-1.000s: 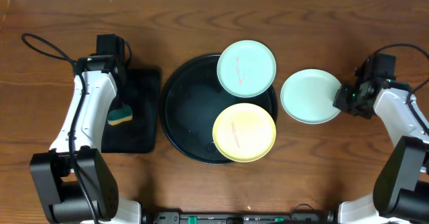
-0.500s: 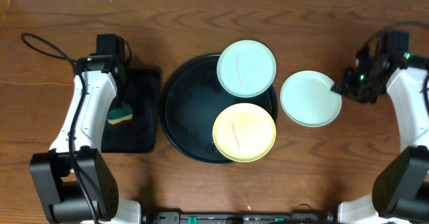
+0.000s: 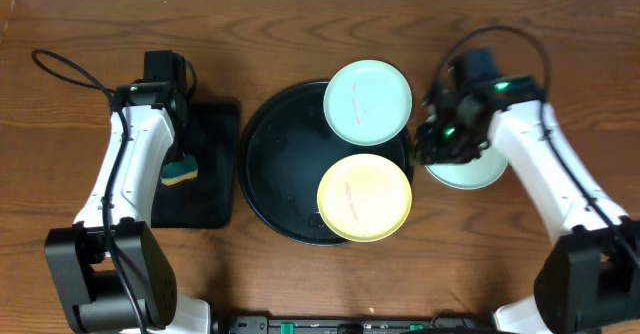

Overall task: Clean dirty plates on tray and stack at the side
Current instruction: 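Move right gripper to the yellow plate and grip its rim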

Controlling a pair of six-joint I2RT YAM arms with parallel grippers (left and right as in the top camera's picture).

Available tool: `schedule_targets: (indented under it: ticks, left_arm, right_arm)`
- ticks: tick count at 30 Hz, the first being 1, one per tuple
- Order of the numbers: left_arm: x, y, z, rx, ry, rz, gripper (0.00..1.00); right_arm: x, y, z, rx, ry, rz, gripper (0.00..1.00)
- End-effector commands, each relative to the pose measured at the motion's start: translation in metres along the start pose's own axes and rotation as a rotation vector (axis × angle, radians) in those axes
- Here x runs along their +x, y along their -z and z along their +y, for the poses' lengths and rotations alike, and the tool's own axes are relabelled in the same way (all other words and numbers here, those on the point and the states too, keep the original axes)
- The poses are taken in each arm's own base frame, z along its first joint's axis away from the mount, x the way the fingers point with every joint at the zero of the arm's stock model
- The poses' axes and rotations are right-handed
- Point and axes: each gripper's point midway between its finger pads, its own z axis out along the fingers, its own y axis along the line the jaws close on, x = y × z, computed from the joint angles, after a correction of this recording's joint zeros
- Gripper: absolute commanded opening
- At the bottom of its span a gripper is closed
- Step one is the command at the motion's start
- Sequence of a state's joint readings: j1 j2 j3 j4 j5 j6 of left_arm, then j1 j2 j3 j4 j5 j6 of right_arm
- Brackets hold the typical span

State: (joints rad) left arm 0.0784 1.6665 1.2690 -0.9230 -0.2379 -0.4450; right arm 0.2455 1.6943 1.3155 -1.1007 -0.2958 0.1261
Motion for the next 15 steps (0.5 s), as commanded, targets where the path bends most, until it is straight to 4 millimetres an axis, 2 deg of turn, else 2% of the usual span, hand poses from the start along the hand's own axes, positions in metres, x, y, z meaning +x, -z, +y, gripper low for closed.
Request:
schedule_targets:
  ticks: [1, 8, 15]
  left_arm:
    - [0.001, -0.002, 0.002, -0.009, 0.007, 0.004, 0.08]
    - [0.001, -0.002, 0.002, -0.009, 0.007, 0.004, 0.07]
    - [0.001, -0.002, 0.002, -0.008, 0.007, 0.004, 0.07]
  right_arm:
    - [0.018, -0.026, -0.003, 0.069, -0.010, 0.056, 0.39]
    - [0.043, -0.061, -0.010, 0.155, -0.036, 0.087, 0.33]
    - [0.049, -0.081, -0.010, 0.144, -0.018, 0.070, 0.23]
